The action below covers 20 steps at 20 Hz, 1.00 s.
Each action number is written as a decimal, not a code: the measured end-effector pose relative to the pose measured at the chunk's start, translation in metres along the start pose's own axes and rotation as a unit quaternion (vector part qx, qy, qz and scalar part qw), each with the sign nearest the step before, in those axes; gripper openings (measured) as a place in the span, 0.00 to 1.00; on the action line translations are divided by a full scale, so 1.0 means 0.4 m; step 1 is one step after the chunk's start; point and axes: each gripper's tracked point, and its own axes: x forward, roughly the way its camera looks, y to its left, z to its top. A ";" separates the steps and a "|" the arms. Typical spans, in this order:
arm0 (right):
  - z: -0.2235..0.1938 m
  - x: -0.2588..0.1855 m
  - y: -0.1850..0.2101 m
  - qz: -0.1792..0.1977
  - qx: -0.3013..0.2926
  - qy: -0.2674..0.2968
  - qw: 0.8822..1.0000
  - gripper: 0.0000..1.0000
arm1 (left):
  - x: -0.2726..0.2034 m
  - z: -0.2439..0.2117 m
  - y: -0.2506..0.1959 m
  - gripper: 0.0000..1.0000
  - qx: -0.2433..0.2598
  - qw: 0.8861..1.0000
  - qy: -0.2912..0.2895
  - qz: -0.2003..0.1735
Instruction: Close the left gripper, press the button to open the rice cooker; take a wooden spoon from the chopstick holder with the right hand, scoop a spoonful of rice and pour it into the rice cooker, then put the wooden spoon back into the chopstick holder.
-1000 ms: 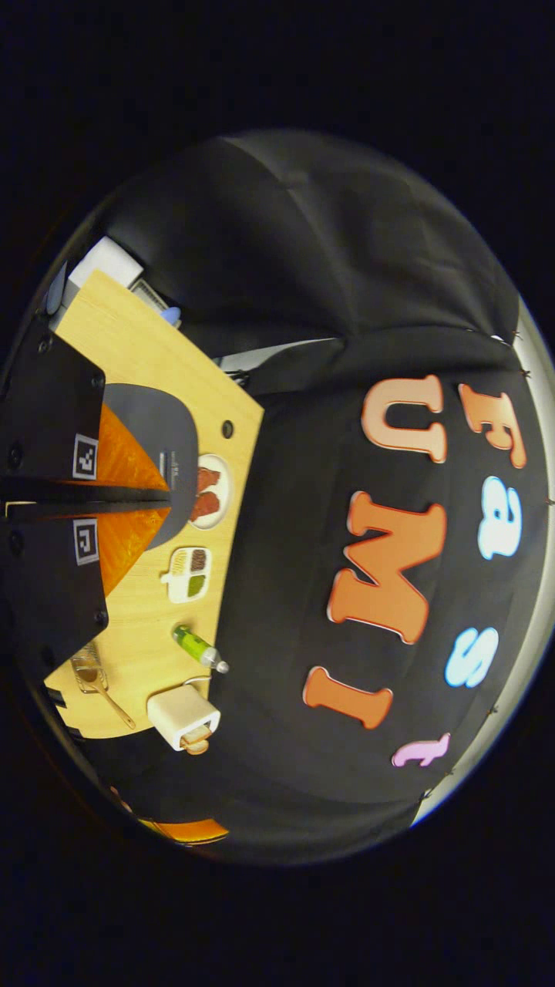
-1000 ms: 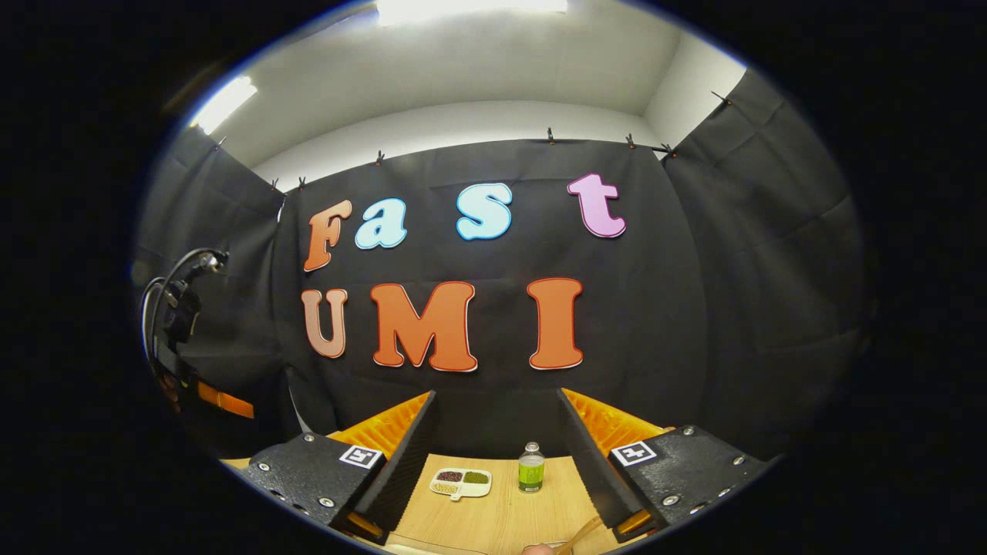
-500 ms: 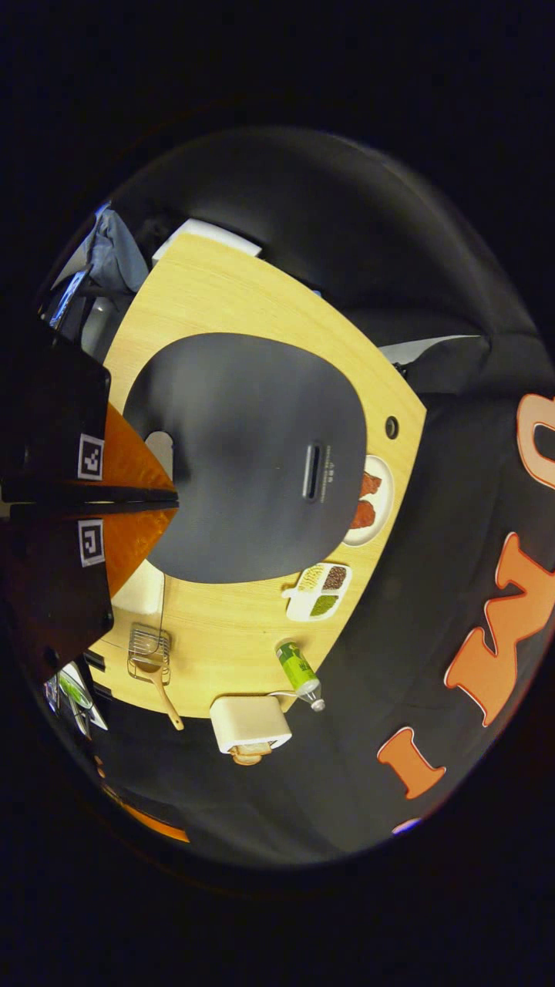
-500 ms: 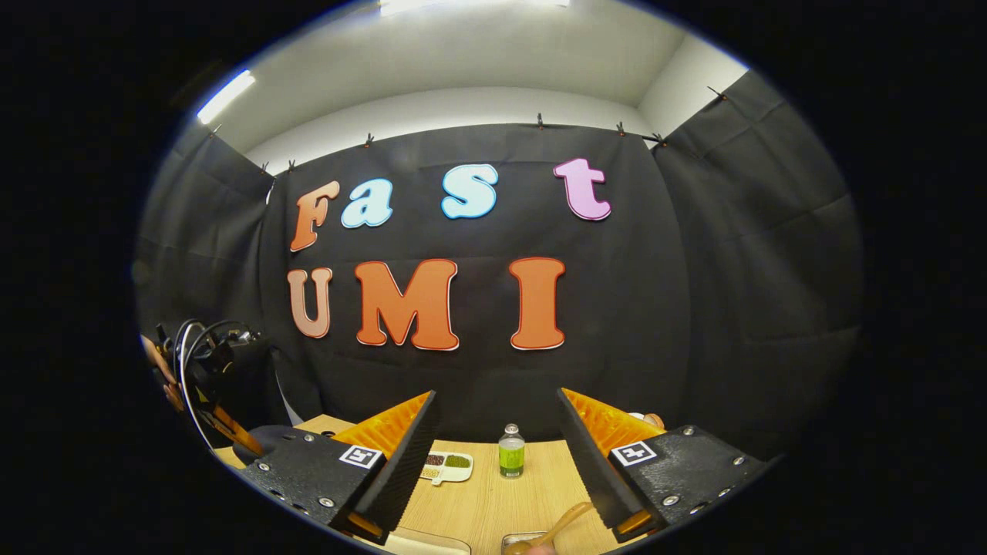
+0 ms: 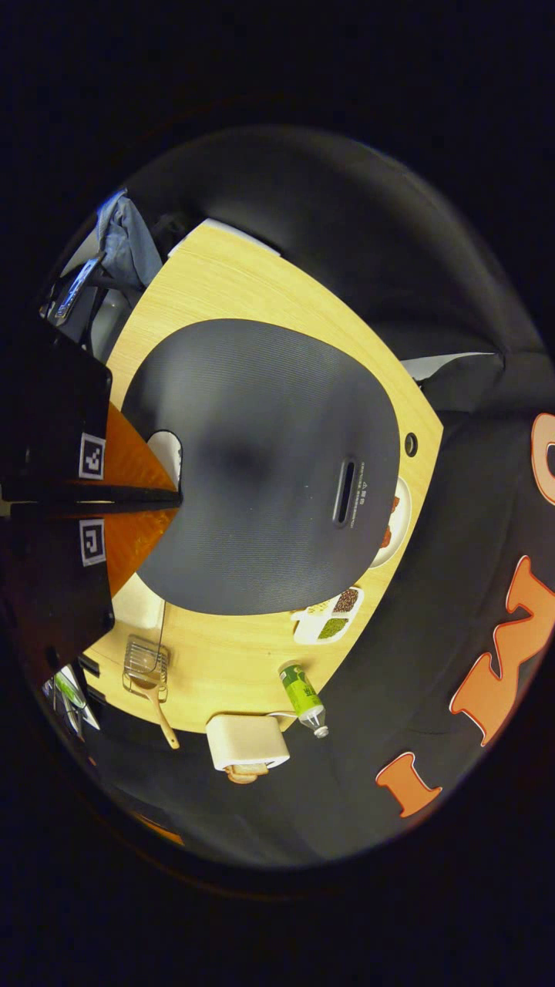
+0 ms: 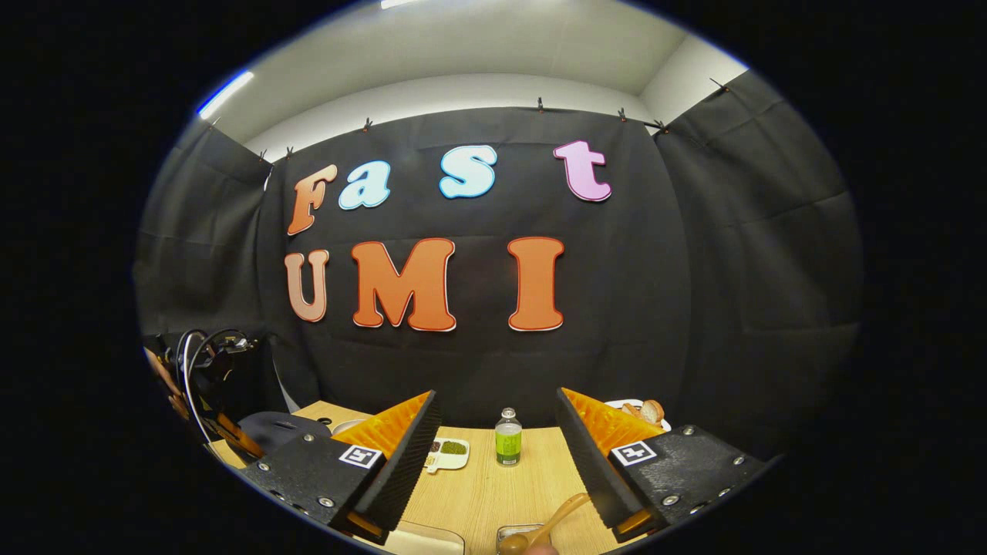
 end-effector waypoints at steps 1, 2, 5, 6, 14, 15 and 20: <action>-0.007 0.006 0.002 0.003 0.000 0.004 1.000 0.93 | 0.009 0.016 0.000 0.00 -0.005 1.000 -0.013 0.009; -0.013 0.011 0.008 0.005 0.002 0.009 1.000 0.93 | 0.002 0.006 -0.007 0.05 -0.009 1.000 -0.012 0.015; -0.030 0.029 0.022 0.015 0.008 0.023 1.000 0.93 | -0.008 0.004 -0.009 0.05 0.005 0.998 -0.052 0.021; -0.035 0.032 0.022 0.018 0.010 0.028 0.999 0.92 | -0.014 0.004 -0.009 0.05 0.018 0.997 -0.069 0.023; -0.088 0.049 0.021 0.020 0.028 0.061 0.998 0.93 | -0.233 0.139 -0.044 0.05 0.091 0.944 -0.309 0.073; -0.095 0.049 0.016 0.019 0.028 0.064 0.997 0.93 | -0.267 0.167 -0.053 0.12 0.101 0.931 -0.342 0.074; -0.123 0.045 -0.017 0.012 0.029 0.072 0.997 0.89 | -0.400 0.202 -0.103 0.41 0.109 0.882 -0.453 0.062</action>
